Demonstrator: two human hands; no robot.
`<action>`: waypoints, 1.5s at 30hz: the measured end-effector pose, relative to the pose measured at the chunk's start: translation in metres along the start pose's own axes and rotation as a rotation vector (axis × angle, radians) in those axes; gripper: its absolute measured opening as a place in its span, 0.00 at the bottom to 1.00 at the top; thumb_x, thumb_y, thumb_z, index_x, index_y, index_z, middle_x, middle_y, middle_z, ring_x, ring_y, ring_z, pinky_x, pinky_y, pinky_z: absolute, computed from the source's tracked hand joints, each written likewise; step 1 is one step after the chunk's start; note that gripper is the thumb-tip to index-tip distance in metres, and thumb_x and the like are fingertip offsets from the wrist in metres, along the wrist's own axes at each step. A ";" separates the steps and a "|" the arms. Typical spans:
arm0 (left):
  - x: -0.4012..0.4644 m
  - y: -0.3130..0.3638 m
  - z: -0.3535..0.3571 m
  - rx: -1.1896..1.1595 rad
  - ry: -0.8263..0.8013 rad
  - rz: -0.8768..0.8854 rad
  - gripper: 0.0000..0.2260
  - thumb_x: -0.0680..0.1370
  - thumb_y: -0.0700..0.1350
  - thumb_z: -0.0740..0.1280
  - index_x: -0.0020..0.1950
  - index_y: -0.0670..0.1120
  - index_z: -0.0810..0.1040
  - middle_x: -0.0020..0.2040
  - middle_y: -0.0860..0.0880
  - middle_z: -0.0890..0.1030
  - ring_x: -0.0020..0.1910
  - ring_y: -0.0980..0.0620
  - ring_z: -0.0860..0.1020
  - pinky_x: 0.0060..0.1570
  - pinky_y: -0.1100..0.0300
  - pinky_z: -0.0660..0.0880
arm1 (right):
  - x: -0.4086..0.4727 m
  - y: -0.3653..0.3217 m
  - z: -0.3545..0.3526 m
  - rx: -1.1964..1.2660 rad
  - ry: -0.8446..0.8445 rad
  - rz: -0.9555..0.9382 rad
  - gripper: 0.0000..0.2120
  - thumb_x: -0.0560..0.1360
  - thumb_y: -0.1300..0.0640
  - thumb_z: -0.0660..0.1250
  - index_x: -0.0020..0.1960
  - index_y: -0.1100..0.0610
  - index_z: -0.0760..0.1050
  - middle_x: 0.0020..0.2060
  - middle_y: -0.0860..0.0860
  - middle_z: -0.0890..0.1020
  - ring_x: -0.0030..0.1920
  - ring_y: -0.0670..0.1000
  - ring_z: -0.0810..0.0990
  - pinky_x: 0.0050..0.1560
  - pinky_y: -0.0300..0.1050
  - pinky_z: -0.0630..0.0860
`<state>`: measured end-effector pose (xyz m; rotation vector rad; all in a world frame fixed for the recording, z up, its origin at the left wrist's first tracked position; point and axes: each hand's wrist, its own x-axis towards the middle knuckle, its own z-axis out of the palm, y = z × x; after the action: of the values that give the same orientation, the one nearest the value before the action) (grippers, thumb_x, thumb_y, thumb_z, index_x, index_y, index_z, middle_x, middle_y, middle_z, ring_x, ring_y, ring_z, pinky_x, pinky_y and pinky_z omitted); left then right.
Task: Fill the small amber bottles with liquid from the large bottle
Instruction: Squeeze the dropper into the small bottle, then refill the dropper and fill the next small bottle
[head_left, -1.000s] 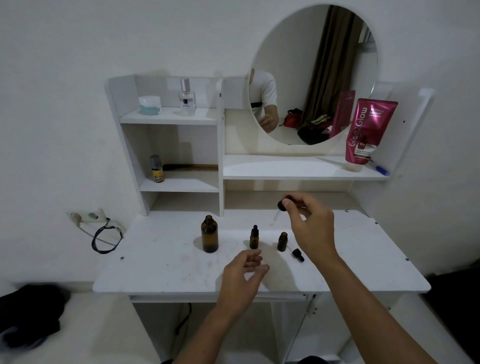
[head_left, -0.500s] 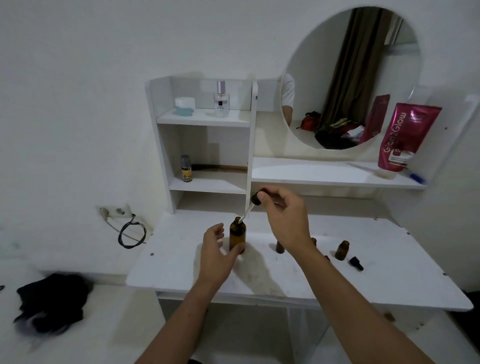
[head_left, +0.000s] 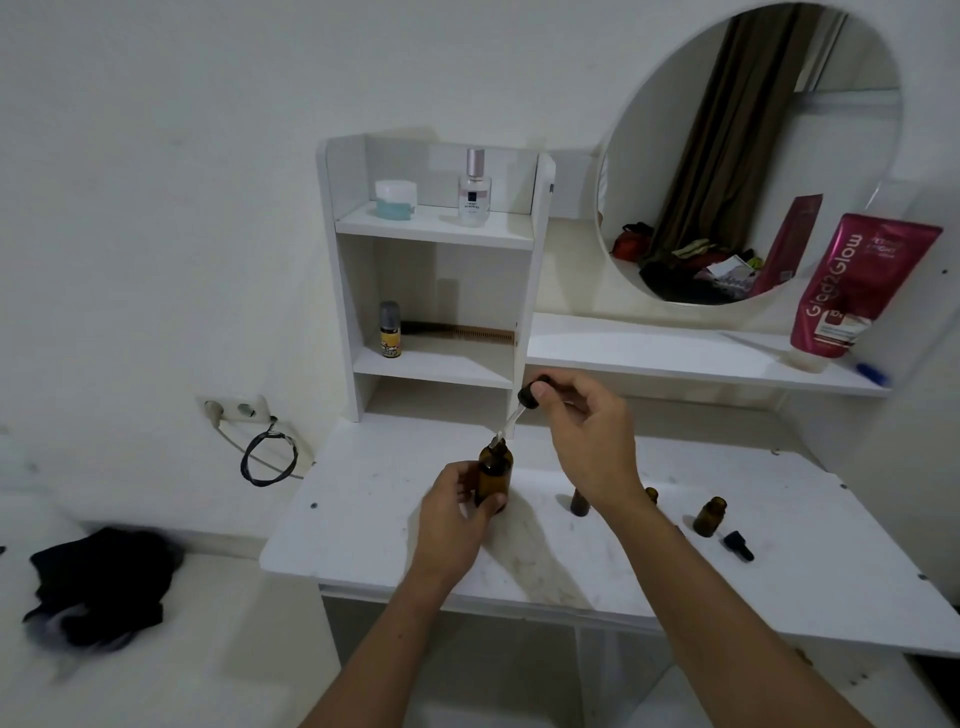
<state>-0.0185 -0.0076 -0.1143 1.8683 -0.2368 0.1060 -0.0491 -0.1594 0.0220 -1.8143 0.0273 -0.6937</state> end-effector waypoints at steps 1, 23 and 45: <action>0.000 0.000 0.000 -0.005 -0.001 0.000 0.18 0.76 0.48 0.76 0.62 0.55 0.74 0.56 0.61 0.79 0.56 0.61 0.78 0.53 0.74 0.72 | 0.002 -0.001 -0.001 0.002 0.007 -0.017 0.08 0.80 0.59 0.71 0.57 0.55 0.84 0.49 0.46 0.87 0.52 0.41 0.85 0.55 0.30 0.78; 0.001 0.002 0.000 0.022 0.000 -0.035 0.18 0.76 0.48 0.75 0.63 0.53 0.74 0.53 0.65 0.77 0.51 0.68 0.76 0.48 0.79 0.71 | -0.002 0.040 0.026 -0.309 -0.246 -0.052 0.05 0.79 0.57 0.72 0.53 0.55 0.84 0.45 0.45 0.85 0.46 0.38 0.82 0.47 0.24 0.75; 0.005 -0.006 0.005 0.037 0.013 -0.051 0.18 0.77 0.50 0.74 0.64 0.55 0.73 0.56 0.62 0.78 0.55 0.60 0.77 0.55 0.71 0.71 | -0.004 0.049 0.038 -0.316 -0.153 -0.022 0.03 0.78 0.58 0.72 0.46 0.56 0.83 0.40 0.46 0.85 0.43 0.44 0.83 0.47 0.33 0.79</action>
<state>-0.0129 -0.0114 -0.1205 1.9082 -0.1790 0.0878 -0.0192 -0.1434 -0.0301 -2.1702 0.0162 -0.5884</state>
